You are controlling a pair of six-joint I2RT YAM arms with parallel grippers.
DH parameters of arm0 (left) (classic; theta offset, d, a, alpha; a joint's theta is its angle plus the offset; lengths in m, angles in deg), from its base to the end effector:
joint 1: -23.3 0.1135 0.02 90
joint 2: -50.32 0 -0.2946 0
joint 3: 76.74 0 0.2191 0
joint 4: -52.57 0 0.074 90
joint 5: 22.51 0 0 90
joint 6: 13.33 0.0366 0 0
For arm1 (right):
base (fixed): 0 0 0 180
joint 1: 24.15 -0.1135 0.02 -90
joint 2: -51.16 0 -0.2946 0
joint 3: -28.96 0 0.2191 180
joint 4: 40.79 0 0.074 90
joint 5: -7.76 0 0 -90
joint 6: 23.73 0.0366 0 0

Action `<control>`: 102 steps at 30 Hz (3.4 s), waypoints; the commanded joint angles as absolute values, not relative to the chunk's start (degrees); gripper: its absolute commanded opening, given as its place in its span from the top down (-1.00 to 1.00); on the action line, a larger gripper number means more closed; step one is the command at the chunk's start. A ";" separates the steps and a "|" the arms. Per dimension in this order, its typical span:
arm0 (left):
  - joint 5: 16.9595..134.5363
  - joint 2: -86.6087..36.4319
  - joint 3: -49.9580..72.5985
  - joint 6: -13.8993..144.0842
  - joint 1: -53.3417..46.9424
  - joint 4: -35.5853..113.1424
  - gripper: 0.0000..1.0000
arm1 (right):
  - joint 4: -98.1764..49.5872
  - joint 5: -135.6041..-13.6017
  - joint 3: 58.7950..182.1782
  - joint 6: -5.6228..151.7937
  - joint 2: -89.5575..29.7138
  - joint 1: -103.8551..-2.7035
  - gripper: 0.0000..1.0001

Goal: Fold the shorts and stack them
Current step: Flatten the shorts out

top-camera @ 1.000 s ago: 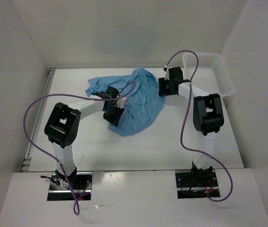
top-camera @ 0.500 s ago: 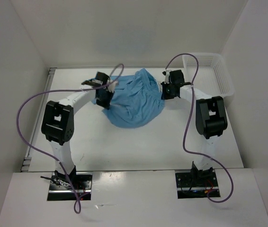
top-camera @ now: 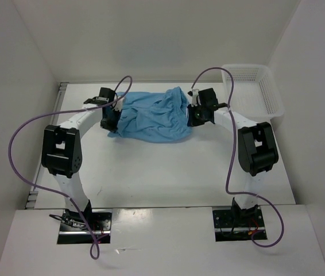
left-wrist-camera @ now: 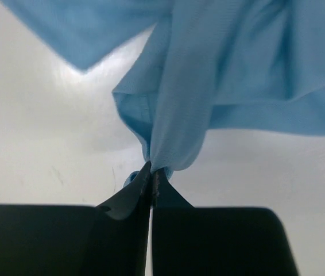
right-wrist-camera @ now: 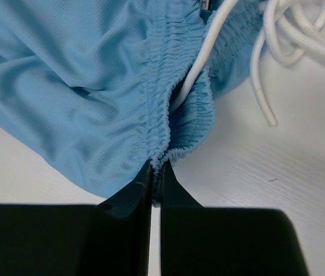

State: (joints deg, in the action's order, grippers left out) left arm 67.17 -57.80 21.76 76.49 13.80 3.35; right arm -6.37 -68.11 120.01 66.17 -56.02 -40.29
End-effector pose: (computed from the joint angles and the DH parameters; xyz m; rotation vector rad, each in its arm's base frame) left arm 0.3796 -0.0633 0.2622 0.2091 2.5903 -0.0539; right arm 0.3693 0.1162 0.2495 -0.4558 2.4206 0.4251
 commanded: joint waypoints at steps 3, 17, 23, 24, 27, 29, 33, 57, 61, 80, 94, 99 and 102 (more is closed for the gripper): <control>63.72 -46.65 20.80 76.67 18.20 -1.90 1.00 | -6.35 -68.80 123.68 64.61 -53.52 -40.06 1.00; 70.39 -38.72 0.59 76.67 19.96 -7.27 -0.52 | -3.71 -66.42 117.80 57.75 -50.53 -40.06 1.00; 71.87 -40.99 0.59 76.67 19.96 -3.77 -0.61 | -3.71 -65.90 117.80 57.22 -50.00 -40.59 1.00; 71.88 -41.52 0.59 76.67 19.96 -2.80 -0.63 | -3.71 -65.90 117.80 57.22 -50.00 -40.59 1.00; 70.48 -43.98 -0.56 76.67 19.96 0.10 -0.63 | -3.71 -65.90 117.80 56.08 -50.00 -40.59 1.00; 69.26 -45.57 -2.48 76.67 19.44 1.86 -0.63 | -3.71 -65.90 117.80 56.08 -50.00 -40.59 1.00; 64.06 -48.81 -6.44 76.67 18.55 5.83 -0.60 | -3.71 -65.90 117.80 55.55 -50.53 -40.59 1.00; 57.99 -48.75 44.65 76.67 21.28 2.14 1.00 | -2.32 -71.27 148.94 55.56 -52.65 -40.59 1.00; 55.81 -40.76 29.01 76.67 21.28 0.47 1.00 | 1.46 -66.17 134.55 51.78 -46.59 -40.59 1.00; 69.16 -24.48 -7.59 76.67 17.50 -19.05 -0.43 | 10.79 -61.76 102.68 36.12 -31.81 -44.72 1.00; 69.50 -48.90 10.60 76.67 19.96 7.85 -0.48 | 9.74 -62.29 100.40 33.49 -31.81 -44.72 1.00; 69.87 -54.62 13.33 76.67 19.96 8.37 -0.48 | 8.43 -62.29 100.40 33.49 -32.95 -44.72 1.00; 65.74 -57.52 11.84 76.67 19.96 9.52 -0.36 | 8.42 -62.82 100.92 33.49 -34.18 -44.72 1.00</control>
State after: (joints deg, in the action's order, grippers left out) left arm 67.80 -55.55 11.57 76.42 19.84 7.70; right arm 9.44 -62.02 101.15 34.59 -34.03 -44.64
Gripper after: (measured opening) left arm 0.701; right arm 0.037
